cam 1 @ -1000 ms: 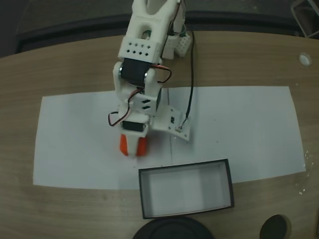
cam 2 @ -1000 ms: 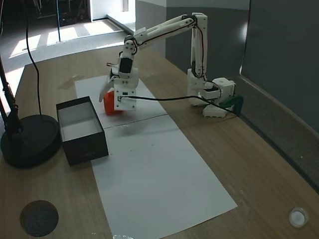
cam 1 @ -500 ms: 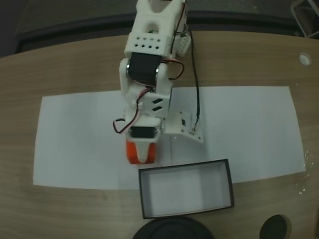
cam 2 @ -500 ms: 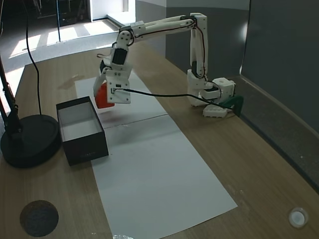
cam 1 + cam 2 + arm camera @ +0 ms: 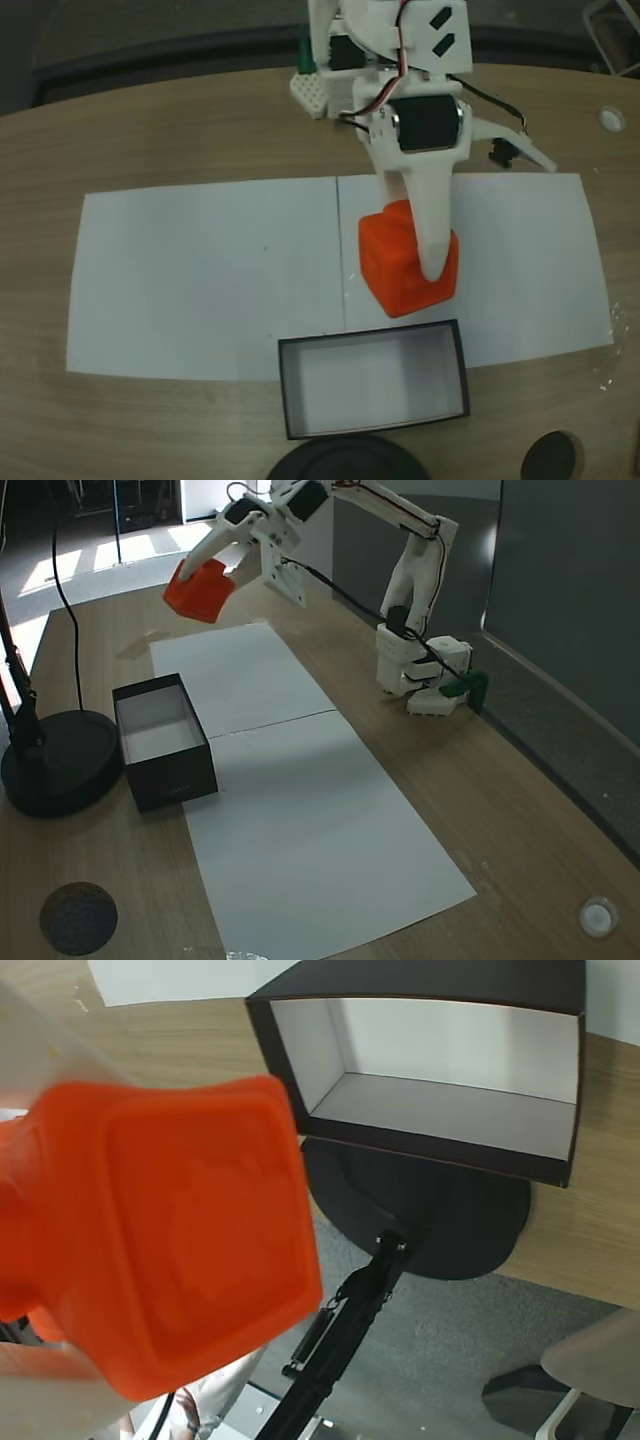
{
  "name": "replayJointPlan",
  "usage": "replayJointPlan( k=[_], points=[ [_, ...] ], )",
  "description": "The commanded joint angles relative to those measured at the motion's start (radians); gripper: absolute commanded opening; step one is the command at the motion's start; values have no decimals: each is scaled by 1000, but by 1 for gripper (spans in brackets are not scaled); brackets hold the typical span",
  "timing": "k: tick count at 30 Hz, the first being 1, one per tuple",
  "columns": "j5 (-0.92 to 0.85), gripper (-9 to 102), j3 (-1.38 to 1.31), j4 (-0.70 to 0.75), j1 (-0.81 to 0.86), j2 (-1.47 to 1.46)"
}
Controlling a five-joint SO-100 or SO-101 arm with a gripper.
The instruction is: Grab a orange square and put it in the box.
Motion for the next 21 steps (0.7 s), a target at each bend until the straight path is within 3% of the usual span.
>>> replayJointPlan(
  k=[1,13,21],
  points=[
    [29,9,-67,-57,-9,-80],
    [74,10,-80,-170,3,-382],
    [100,29,-80,-167,17,-399]
  ],
)
